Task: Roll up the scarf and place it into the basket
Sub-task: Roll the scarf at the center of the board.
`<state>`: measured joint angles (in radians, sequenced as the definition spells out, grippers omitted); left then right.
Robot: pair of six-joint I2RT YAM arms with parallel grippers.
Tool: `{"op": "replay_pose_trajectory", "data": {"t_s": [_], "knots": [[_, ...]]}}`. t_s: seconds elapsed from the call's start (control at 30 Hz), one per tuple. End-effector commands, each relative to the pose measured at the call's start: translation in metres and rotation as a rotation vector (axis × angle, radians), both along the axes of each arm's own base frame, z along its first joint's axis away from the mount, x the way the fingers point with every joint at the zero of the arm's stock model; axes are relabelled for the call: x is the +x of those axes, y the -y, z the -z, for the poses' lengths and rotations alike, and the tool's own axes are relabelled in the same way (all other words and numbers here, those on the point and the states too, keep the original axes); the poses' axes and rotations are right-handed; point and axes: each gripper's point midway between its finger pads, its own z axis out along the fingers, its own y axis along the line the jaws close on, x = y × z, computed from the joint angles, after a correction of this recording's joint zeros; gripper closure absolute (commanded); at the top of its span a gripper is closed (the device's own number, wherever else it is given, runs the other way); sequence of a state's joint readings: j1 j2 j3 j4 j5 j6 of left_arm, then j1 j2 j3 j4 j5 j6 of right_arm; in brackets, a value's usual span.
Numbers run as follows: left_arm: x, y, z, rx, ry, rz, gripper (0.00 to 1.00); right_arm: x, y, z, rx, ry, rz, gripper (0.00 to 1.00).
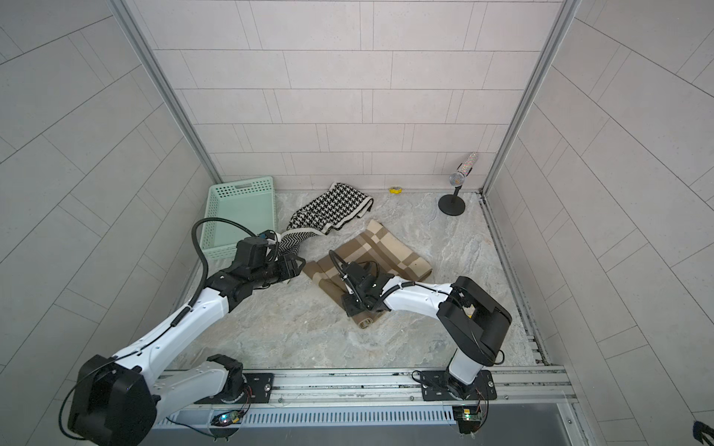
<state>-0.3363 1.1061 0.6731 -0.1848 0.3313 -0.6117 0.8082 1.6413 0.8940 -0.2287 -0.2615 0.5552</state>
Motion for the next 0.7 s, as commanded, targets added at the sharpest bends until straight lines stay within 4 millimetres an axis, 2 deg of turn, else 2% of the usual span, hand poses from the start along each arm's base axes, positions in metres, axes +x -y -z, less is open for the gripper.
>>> {"op": "replay_pose_trajectory", "data": {"t_s": [0.0, 0.2, 0.4, 0.5, 0.53, 0.67], "knots": [[0.007, 0.022, -0.021, -0.071, 0.147, 0.096, 0.4, -0.008, -0.009, -0.006, 0.2, -0.144, 0.04, 1.0], [0.007, 0.04, 0.002, -0.037, 0.129, 0.165, 0.43, -0.004, 0.003, -0.006, 0.286, -0.191, 0.111, 1.0], [0.018, 0.075, 0.021, -0.085, 0.088, 0.243, 0.66, 0.0, 0.007, -0.002, 0.332, -0.214, 0.147, 1.0], [0.02, 0.09, 0.029, -0.12, 0.032, 0.283, 0.86, 0.003, 0.009, -0.001, 0.359, -0.222, 0.171, 1.0], [0.02, 0.093, 0.031, -0.132, 0.022, 0.285, 0.88, 0.004, 0.009, 0.0, 0.367, -0.223, 0.177, 1.0], [0.013, 0.093, 0.029, -0.116, 0.024, 0.28, 0.88, 0.007, 0.013, 0.005, 0.381, -0.232, 0.202, 1.0]]}}
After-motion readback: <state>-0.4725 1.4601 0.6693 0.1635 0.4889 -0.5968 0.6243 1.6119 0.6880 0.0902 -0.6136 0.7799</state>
